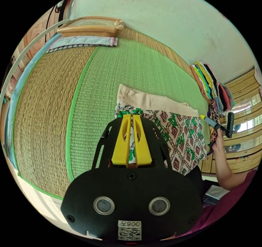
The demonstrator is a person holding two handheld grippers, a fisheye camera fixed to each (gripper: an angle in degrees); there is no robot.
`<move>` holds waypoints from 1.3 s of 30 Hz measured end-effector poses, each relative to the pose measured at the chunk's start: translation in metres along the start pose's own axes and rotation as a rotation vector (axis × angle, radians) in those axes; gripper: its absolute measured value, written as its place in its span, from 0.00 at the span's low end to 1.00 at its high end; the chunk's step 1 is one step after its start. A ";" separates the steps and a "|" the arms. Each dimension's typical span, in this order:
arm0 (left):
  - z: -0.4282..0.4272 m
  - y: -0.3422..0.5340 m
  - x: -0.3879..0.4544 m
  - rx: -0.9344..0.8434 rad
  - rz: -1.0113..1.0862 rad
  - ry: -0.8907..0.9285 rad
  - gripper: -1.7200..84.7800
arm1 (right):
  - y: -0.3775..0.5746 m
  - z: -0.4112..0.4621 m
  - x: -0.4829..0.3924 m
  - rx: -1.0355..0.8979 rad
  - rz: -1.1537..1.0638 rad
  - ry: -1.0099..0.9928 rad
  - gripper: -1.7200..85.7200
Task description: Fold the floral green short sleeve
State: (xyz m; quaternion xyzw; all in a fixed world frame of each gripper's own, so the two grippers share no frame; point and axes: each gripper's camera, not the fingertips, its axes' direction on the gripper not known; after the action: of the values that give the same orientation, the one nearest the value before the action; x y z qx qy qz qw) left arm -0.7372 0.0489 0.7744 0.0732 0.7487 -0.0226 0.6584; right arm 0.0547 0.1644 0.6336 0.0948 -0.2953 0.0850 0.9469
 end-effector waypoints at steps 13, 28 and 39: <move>-0.043 0.154 -0.088 -0.079 -0.185 0.227 0.11 | 0.162 -0.104 0.049 -0.058 0.184 -0.192 0.10; -0.004 0.191 -0.124 -0.105 -0.228 0.262 0.03 | 0.234 -0.160 0.092 -0.063 0.341 -0.239 0.11; 0.040 0.210 -0.141 -0.101 -0.202 0.197 0.03 | 0.236 -0.191 0.098 -0.088 0.315 -0.321 0.04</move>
State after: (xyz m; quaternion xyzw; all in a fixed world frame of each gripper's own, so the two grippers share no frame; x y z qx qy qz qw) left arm -0.6520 0.2398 0.9216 -0.0339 0.8135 -0.0436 0.5789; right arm 0.1867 0.4472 0.5669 0.0187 -0.4567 0.2025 0.8661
